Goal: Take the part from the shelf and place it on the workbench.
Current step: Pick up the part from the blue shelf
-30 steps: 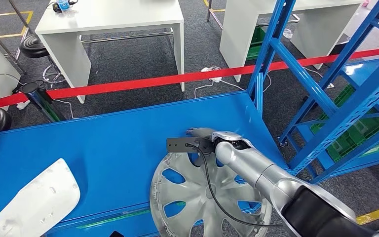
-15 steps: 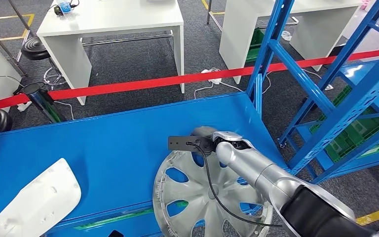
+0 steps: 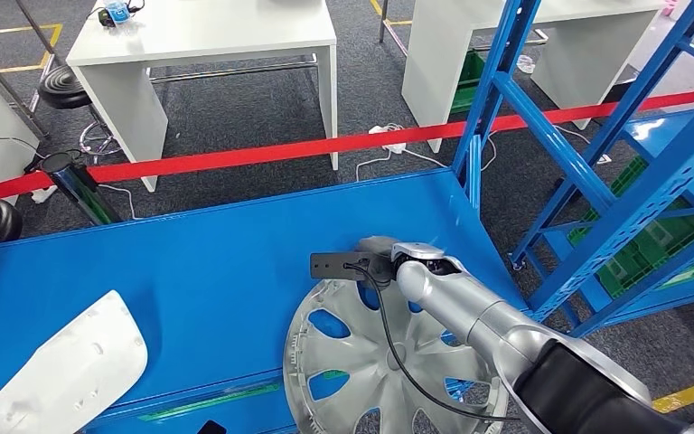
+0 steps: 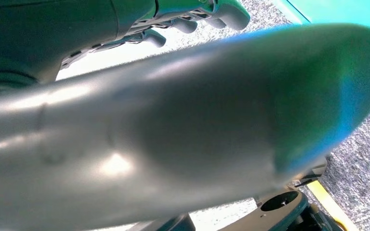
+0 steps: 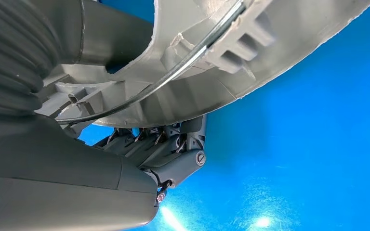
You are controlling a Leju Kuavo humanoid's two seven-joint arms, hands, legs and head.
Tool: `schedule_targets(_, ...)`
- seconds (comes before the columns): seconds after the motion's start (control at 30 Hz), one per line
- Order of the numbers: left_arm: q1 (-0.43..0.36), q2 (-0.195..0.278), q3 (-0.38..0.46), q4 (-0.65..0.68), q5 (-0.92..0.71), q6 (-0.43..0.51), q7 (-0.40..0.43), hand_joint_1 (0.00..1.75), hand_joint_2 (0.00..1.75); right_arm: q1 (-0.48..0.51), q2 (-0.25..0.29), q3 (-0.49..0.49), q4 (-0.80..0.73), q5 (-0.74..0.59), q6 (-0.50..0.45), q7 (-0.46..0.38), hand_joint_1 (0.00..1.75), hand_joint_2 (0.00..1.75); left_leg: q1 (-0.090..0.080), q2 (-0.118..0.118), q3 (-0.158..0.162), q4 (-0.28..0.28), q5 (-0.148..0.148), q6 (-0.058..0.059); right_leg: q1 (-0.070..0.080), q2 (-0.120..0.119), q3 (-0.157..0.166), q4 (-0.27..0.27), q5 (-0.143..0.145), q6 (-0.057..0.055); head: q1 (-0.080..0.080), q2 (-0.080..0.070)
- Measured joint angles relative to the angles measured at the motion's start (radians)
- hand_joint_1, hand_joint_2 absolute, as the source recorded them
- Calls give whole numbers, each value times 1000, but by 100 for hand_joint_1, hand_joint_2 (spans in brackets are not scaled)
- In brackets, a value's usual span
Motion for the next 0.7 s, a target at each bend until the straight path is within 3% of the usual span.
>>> schedule_targets(0.53, 0, 0, 0, 0, 0, 0, 2, 0, 0, -1, 0, -1, 0, -5, -18, 0, 175, 175, 0, 0, 0, 0, 0, 0, 0, 0, 0, 0, 0, 0, 0, 0)
schedule_targets(0.67, 1, 0, 0, 0, 5, 3, 0, 0, 175, -2, 0, -8, -3, -15, -62, -7, 175, 175, 0, 0, 0, 0, 0, 0, 1, 0, 0, 0, 0, 0, 0, 0)
schedule_targets(0.7, 2, 0, 0, 0, 5, 5, 0, 0, 175, -4, 0, -15, -8, -17, -85, -8, 175, 175, 0, 1, 0, 0, 0, 0, 1, 0, 0, 0, 0, 0, 0, 0)
